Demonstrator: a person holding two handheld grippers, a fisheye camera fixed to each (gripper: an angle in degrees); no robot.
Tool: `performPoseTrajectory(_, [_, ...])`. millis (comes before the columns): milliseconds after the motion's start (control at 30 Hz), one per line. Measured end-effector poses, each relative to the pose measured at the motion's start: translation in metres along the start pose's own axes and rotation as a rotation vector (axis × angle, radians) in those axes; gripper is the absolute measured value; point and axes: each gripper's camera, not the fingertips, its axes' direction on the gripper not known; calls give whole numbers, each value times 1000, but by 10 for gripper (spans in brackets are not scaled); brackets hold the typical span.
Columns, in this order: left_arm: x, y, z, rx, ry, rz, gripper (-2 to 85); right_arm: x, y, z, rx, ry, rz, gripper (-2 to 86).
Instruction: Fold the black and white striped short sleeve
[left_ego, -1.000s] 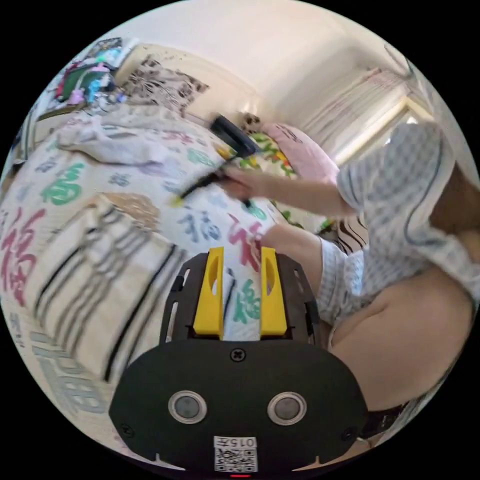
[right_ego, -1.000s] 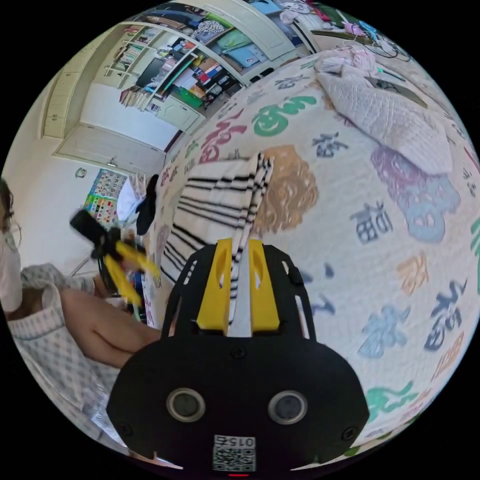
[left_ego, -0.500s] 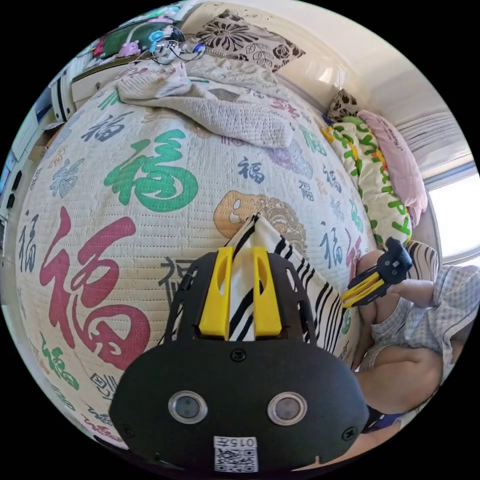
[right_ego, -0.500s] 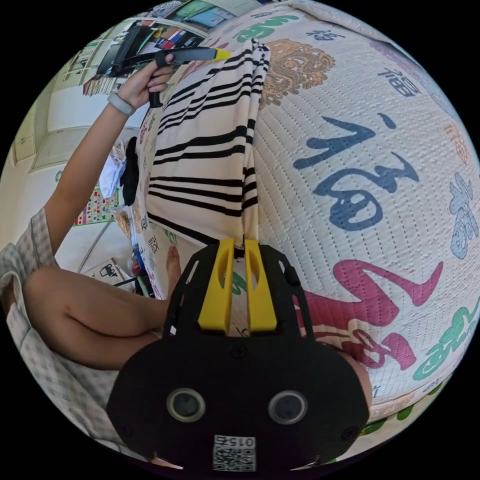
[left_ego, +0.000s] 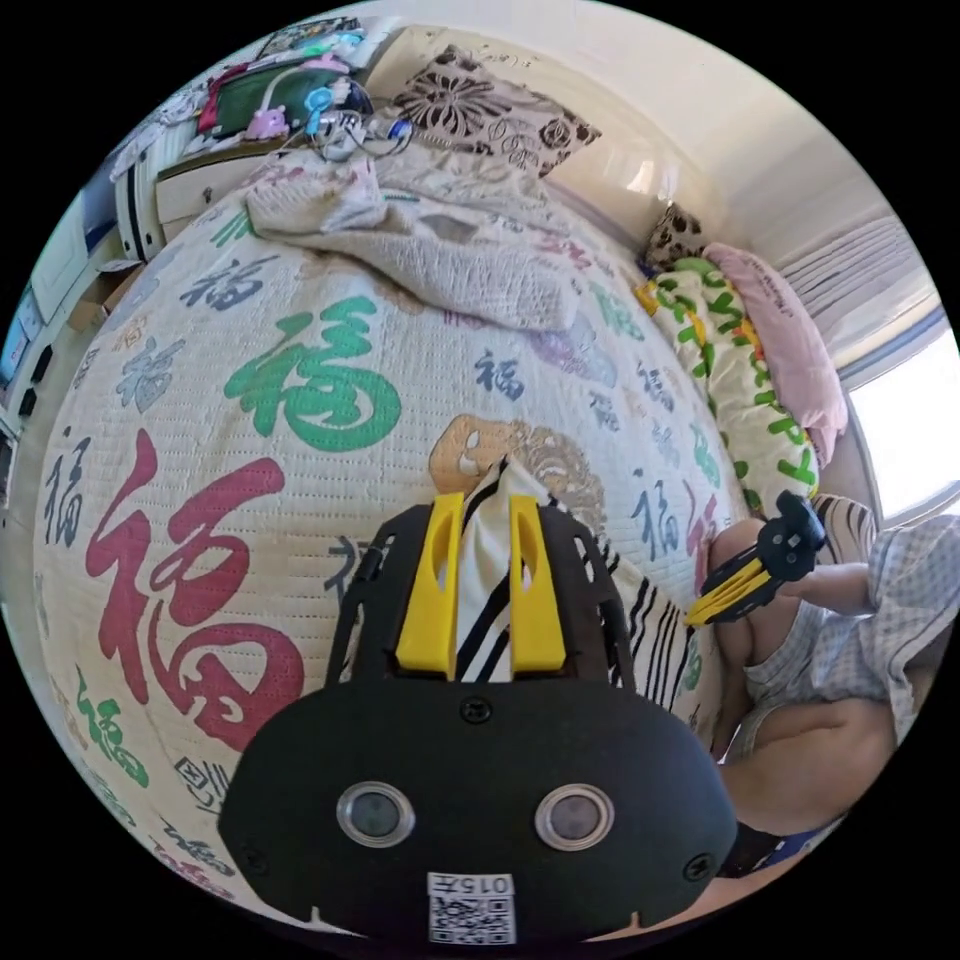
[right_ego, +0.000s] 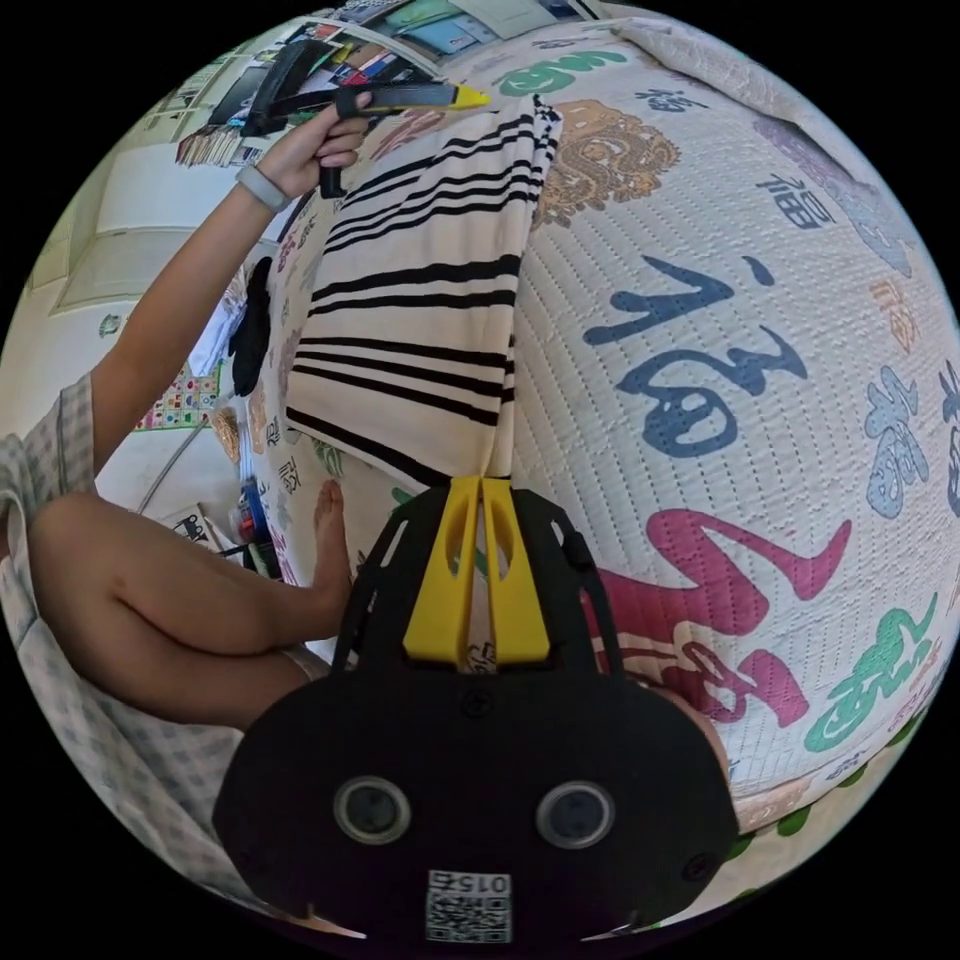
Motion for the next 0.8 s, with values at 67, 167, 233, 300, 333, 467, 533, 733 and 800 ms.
performPoseTrajectory(67, [-6, -12, -16, 76, 56, 2, 79, 3, 4, -3, 4, -29, -4, -5])
performPoseTrajectory(167, [-11, -35, -3, -12, 46, 16, 65, 6, 5, -5, -1, -34, -7, -4])
performPoseTrajectory(233, [-13, -44, 15, -113, 105, 36, 34, 7, 4, -6, -5, -21, -13, -4])
performPoseTrajectory(300, [-13, -49, 22, -142, 97, 35, 20, 7, 5, -7, -6, -13, -20, -4])
performPoseTrajectory(333, [-13, -51, 22, -135, 43, 45, 16, 8, 5, -8, -4, -7, -23, -4])
performPoseTrajectory(467, [-18, -56, 17, -135, -35, 35, 17, 12, 5, -6, -15, 31, -21, 1])
performPoseTrajectory(533, [-23, -53, 18, -141, -58, 25, 28, 13, 1, -3, -37, 42, -20, 7])
performPoseTrajectory(733, [-55, -4, -87, 187, 53, -8, 75, 30, 3, -43, 43, -38, 19, 81])
performPoseTrajectory(800, [-74, 32, -134, 309, 44, -61, 79, 37, 1, -70, 151, -25, 17, 81])
